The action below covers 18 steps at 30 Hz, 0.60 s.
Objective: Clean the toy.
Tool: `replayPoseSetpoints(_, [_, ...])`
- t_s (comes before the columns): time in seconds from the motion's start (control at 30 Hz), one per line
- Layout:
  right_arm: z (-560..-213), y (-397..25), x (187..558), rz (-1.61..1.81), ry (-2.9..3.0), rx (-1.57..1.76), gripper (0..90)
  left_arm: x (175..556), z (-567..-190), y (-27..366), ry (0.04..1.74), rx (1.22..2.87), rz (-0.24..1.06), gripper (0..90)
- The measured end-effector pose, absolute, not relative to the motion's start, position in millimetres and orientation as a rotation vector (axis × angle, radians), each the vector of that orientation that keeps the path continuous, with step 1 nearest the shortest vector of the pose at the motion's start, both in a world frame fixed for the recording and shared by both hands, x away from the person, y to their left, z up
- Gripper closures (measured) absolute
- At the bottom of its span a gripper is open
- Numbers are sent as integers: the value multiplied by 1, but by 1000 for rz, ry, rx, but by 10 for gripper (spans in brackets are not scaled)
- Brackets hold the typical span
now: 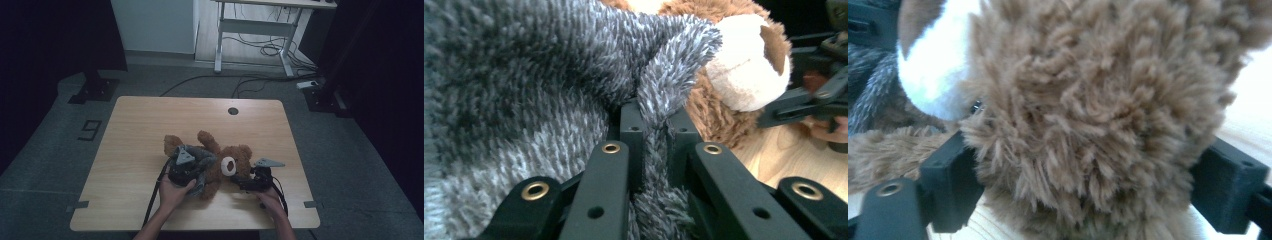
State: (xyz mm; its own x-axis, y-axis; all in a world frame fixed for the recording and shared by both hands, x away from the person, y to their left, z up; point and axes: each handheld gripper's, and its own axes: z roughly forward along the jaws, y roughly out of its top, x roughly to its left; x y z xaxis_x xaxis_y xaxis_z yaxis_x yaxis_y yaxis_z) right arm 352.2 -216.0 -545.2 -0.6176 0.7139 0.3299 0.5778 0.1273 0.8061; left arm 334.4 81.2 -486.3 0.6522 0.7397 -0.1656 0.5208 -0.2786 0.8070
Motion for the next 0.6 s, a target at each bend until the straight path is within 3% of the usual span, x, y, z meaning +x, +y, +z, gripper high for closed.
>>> replayPoseSetpoints(0.2, [-545,-210,350,1464,2240,1271,410,329,-490,85,982,1926,309,814])
replayPoseSetpoints(0.33, [-545,-208,350,1419,2188,1292,478,323,-492,77,963,1934,380,814])
replayPoseSetpoints(0.6, [-542,-214,355,1385,2107,1348,513,356,-484,61,991,1956,345,814])
